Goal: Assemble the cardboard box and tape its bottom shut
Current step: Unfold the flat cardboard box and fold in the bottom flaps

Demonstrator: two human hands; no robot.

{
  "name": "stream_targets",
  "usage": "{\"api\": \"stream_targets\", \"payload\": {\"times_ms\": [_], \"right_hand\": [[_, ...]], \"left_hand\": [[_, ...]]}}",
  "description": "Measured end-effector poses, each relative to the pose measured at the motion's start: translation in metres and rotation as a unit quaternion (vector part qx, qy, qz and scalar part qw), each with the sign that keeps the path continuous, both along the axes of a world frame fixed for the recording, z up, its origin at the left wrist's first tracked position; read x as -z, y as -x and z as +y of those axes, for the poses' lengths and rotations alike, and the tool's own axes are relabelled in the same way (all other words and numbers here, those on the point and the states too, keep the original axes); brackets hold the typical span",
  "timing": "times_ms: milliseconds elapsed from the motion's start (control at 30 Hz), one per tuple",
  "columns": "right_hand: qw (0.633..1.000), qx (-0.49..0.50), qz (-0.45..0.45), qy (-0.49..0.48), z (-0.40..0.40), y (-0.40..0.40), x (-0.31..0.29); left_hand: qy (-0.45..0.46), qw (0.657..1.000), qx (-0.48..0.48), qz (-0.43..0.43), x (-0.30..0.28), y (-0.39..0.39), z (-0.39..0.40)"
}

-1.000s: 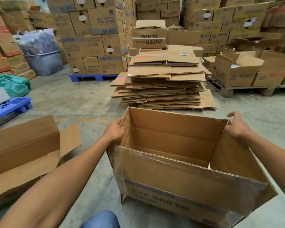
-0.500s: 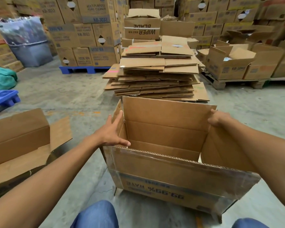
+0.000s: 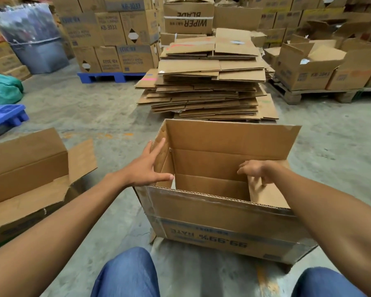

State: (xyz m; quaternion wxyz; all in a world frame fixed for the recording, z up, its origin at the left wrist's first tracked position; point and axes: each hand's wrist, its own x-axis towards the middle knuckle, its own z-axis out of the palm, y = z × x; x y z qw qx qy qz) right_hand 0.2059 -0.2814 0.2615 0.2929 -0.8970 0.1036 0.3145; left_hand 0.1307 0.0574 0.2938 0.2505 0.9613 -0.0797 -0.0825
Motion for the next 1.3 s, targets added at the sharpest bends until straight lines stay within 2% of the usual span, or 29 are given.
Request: {"api": "stream_targets", "payload": {"times_ms": [233, 333, 400, 433, 500, 567, 633, 667, 767, 867, 933, 1100, 1200, 1300], "right_hand": [[0.988, -0.093, -0.079, 0.1, 0.01, 0.019, -0.022], [0.983, -0.142, -0.071, 0.096, 0.027, 0.026, -0.028], [0.981, -0.166, -0.067, 0.077, 0.034, 0.024, -0.022], [0.98, -0.17, -0.076, 0.069, 0.034, 0.022, -0.018], [0.977, -0.169, -0.11, 0.061, 0.029, 0.023, -0.013], [0.977, -0.152, -0.141, 0.056, 0.021, 0.021, -0.009], [0.973, -0.126, -0.188, 0.047, 0.014, 0.019, -0.009], [0.966, -0.108, -0.231, 0.042, 0.012, 0.016, -0.011], [0.924, -0.036, -0.38, 0.035, 0.01, 0.006, -0.024], [0.873, -0.014, -0.467, 0.139, 0.006, -0.008, -0.043], [0.871, -0.018, -0.453, 0.192, 0.0, -0.019, -0.052], [0.903, -0.066, -0.336, 0.26, -0.009, -0.031, -0.056], [0.919, -0.1, -0.289, 0.249, -0.011, -0.026, -0.051], [0.944, -0.178, -0.195, 0.2, -0.012, -0.013, -0.048]], "left_hand": [[-0.003, 1.0, -0.011, 0.018, -0.013, -0.007, -0.021], [0.025, 0.997, -0.049, 0.053, -0.015, -0.012, -0.052], [0.041, 0.997, -0.029, 0.058, -0.014, -0.008, -0.07], [0.031, 0.997, -0.006, 0.076, -0.008, -0.007, -0.076], [-0.025, 0.985, 0.05, 0.165, 0.008, -0.003, -0.085], [-0.128, 0.948, 0.109, 0.269, 0.022, -0.001, -0.088], [-0.234, 0.9, 0.145, 0.338, 0.032, -0.004, -0.088], [-0.253, 0.886, 0.15, 0.359, 0.037, -0.006, -0.087], [-0.265, 0.877, 0.162, 0.366, 0.04, -0.007, -0.087], [-0.266, 0.875, 0.145, 0.377, 0.038, -0.005, -0.087], [-0.26, 0.878, 0.138, 0.378, 0.037, -0.003, -0.086], [-0.24, 0.879, 0.184, 0.369, 0.042, -0.008, -0.08], [-0.224, 0.891, 0.159, 0.361, 0.022, 0.003, -0.089], [-0.179, 0.911, 0.131, 0.349, 0.014, 0.0, -0.085]]}}
